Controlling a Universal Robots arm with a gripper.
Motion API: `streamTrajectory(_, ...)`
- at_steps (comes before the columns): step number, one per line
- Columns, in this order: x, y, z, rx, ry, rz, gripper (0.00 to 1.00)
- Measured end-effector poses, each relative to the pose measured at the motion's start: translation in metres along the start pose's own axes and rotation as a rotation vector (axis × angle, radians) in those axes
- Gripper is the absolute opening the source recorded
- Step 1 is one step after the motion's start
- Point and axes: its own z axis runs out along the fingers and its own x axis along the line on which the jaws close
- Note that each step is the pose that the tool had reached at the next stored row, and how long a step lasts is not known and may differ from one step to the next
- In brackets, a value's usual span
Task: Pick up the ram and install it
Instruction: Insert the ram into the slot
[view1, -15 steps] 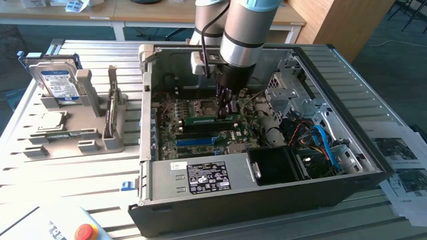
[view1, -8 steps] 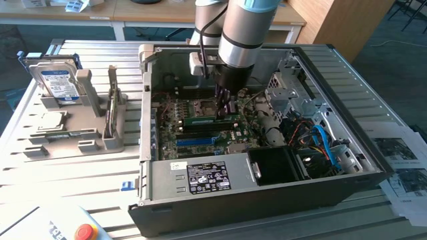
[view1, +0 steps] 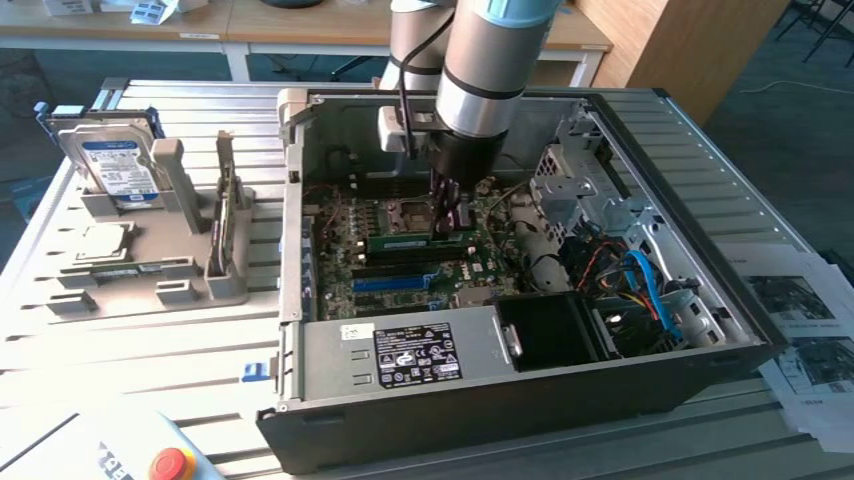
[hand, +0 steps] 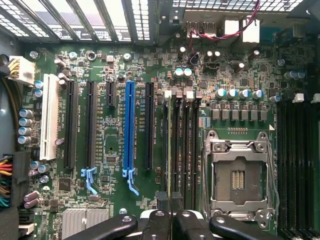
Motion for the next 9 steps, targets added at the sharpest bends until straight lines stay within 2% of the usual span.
streamTrajectory(9,-0.0019,-0.0002,0.0034,0.0001,-0.0002,0.0,0.12)
